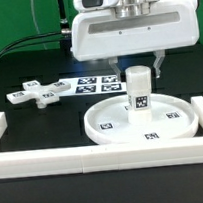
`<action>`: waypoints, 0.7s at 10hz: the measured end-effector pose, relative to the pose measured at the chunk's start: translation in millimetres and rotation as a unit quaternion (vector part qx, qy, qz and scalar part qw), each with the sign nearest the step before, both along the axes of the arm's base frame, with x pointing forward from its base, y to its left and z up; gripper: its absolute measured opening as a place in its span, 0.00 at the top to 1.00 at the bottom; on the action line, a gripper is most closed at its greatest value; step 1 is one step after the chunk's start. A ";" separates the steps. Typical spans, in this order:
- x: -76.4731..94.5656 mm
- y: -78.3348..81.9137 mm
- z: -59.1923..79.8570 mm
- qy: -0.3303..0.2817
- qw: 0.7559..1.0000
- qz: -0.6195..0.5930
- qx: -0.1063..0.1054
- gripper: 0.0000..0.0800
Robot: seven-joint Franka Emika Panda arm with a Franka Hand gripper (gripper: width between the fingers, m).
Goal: Assemble round table
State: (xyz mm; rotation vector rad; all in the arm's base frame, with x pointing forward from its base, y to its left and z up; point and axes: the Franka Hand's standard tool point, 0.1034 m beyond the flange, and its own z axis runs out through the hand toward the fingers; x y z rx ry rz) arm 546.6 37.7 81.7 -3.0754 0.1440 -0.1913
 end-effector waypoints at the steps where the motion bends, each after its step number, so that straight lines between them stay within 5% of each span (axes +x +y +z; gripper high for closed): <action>1: 0.0 -1.0 -0.2 0.002 1.000 -0.029 0.005 0.49; 5: -2.1 -4.9 0.5 0.005 0.968 -0.245 0.052 0.49; 7: -2.8 -2.4 0.0 0.001 0.931 -0.358 0.078 0.49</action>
Offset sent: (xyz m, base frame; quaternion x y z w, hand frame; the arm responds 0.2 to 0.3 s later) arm -0.0132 -0.0073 -0.0003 0.0093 0.0107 0.3401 0.9403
